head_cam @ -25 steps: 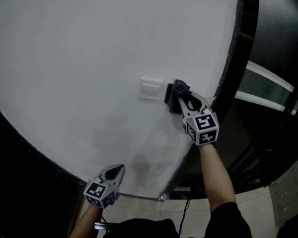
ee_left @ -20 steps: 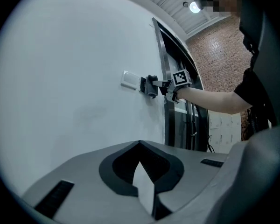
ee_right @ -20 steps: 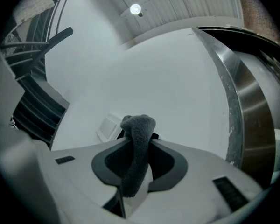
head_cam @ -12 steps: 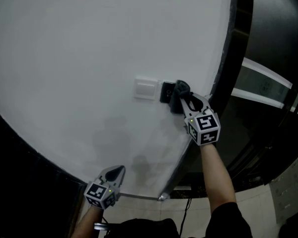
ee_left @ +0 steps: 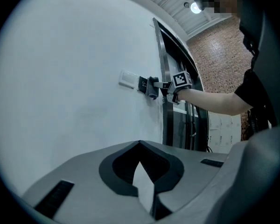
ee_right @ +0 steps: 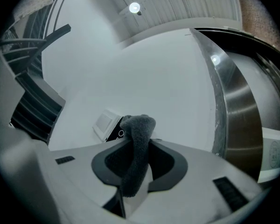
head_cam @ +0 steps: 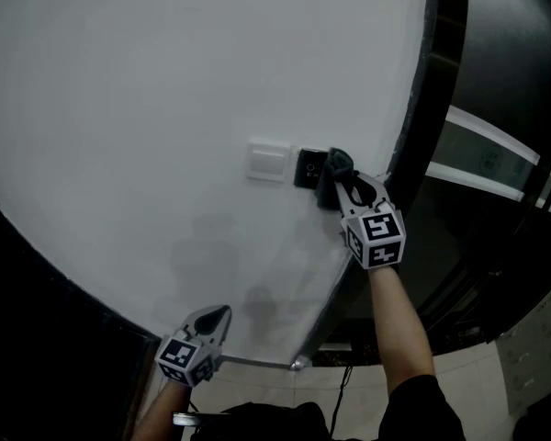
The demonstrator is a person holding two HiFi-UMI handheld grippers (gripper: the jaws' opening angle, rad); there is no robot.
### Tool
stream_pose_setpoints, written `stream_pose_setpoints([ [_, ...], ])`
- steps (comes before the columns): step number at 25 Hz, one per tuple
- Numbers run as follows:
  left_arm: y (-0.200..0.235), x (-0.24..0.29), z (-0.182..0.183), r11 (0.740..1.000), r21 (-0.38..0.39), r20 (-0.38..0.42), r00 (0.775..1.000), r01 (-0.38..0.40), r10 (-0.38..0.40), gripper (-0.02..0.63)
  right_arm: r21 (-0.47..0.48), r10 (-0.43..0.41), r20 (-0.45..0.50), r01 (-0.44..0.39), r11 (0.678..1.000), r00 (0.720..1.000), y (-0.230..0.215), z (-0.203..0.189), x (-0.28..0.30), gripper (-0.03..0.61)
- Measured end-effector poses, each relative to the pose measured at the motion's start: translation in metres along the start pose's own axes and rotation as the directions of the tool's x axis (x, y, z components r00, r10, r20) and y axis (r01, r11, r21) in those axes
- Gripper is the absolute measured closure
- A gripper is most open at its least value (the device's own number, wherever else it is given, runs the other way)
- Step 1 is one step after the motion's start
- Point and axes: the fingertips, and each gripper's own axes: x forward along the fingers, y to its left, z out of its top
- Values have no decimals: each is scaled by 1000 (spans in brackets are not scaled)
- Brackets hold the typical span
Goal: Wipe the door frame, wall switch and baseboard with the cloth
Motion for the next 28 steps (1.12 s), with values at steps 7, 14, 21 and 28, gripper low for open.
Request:
stream_pose_setpoints([
  [7, 0, -4, 2, 999, -32, 8, 1000, -1, 2, 612, -29, -45, -17, 44, 999, 999, -4, -4, -11, 492],
  [14, -1, -1, 1, 1000, -3, -6, 1000, 6, -6, 612, -44, -10, 35, 12, 999, 999, 11, 4, -34, 492],
  [21, -5, 3, 9, 1000, -6, 17, 1000, 10, -9, 612, 22, 56, 85, -58, 998, 995, 27, -5, -77, 492],
  [28, 4, -5, 17, 1000, -18, 45, 999, -19, 20, 612, 199, 37, 88, -54, 979, 995, 36, -69, -144, 492],
])
